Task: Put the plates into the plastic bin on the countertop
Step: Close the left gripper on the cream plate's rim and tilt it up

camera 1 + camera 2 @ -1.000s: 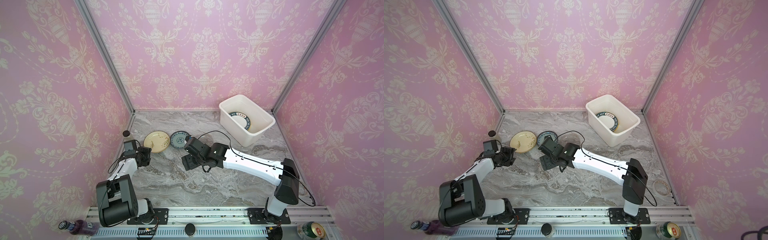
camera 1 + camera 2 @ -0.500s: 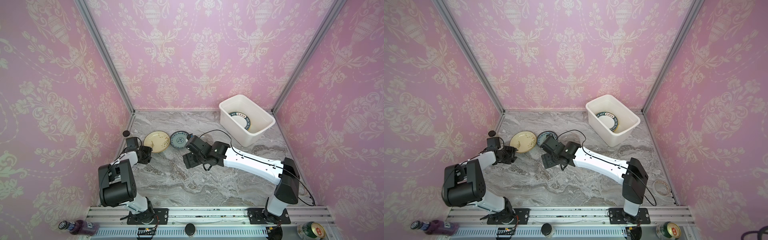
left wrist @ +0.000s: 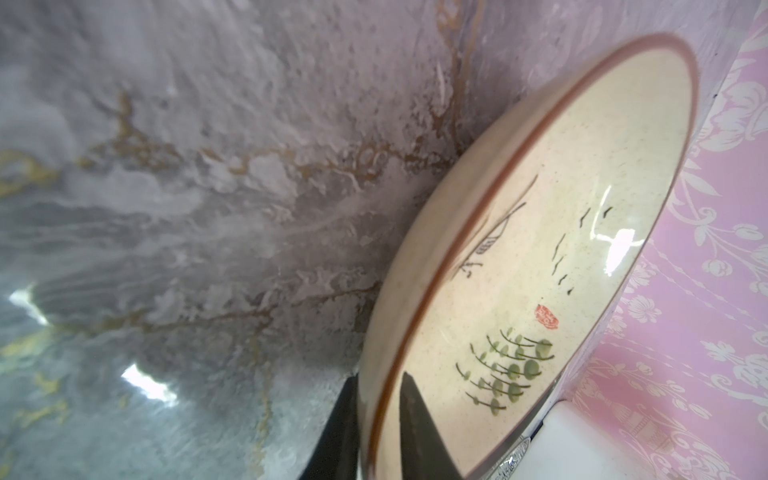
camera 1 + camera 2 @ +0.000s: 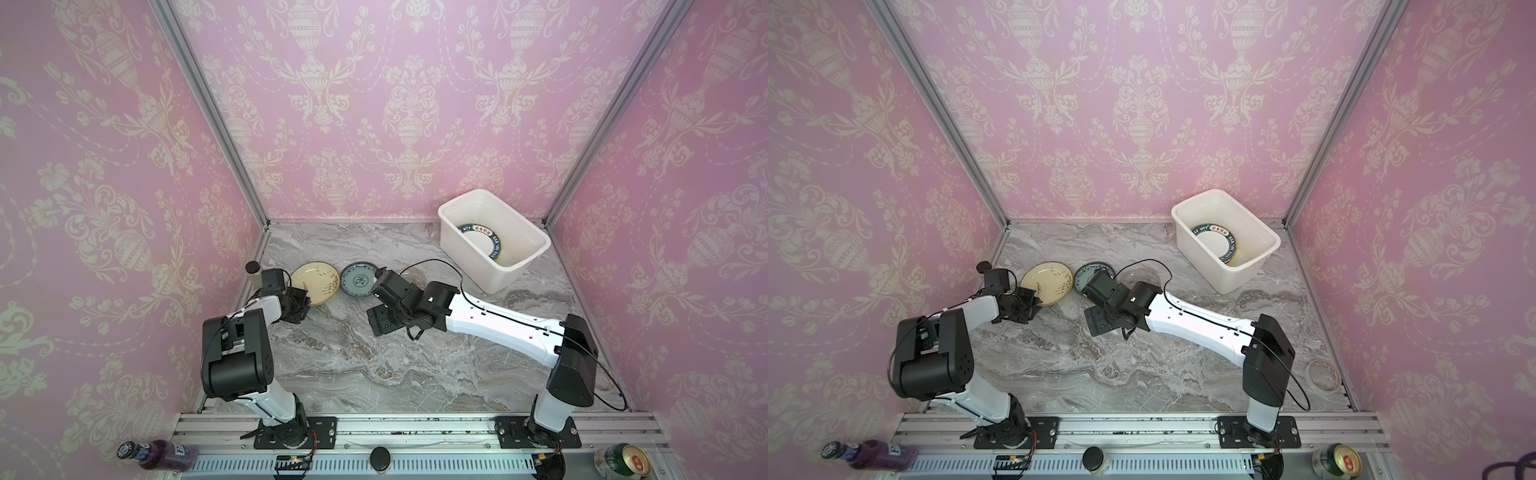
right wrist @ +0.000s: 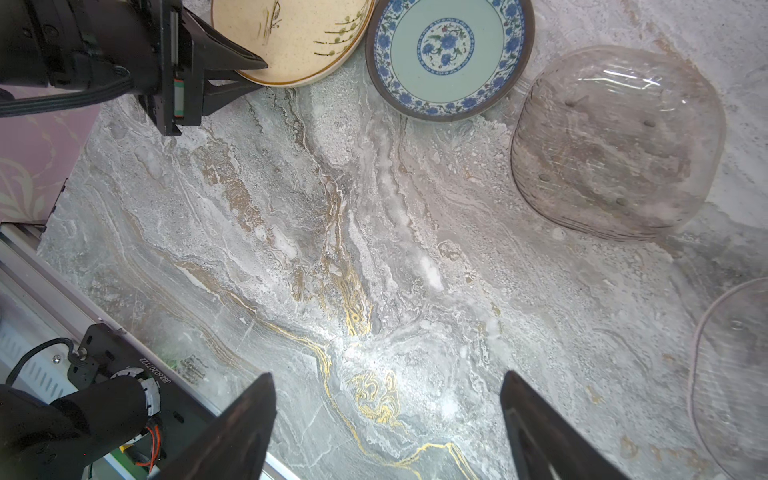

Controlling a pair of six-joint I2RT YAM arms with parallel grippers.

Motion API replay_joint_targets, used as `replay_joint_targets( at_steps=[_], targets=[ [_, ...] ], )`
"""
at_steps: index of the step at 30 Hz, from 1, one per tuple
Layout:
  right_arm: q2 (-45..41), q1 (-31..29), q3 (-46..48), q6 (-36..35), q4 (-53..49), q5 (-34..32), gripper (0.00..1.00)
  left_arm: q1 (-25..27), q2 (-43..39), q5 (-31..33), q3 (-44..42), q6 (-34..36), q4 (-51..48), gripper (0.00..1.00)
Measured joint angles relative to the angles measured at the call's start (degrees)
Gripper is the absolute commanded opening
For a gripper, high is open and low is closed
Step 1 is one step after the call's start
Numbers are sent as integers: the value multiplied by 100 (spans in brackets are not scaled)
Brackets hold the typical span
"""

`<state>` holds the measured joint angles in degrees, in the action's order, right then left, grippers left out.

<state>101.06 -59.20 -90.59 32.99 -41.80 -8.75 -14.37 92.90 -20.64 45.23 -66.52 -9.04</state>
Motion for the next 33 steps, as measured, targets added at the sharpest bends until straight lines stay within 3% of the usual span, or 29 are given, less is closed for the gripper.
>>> replay_joint_targets(
  at_steps=[7, 12, 24, 33],
  targets=[
    [0, 22, -4, 0, -72, 0, 86, 42, -131, 20, -160, -48, 63, 2],
    [-4, 39, -4, 2, -76, -2, 86, 70, -887, 98, -774, -153, -138, 0],
    [-472, 223, 407, 310, 0, -22, 86, 192, -3375, 358, -1775, -33, -2129, 0],
    [-994, 341, 852, 457, 109, -26, 86, 610, -3873, 59, -1906, 330, -2796, 0]
  ],
)
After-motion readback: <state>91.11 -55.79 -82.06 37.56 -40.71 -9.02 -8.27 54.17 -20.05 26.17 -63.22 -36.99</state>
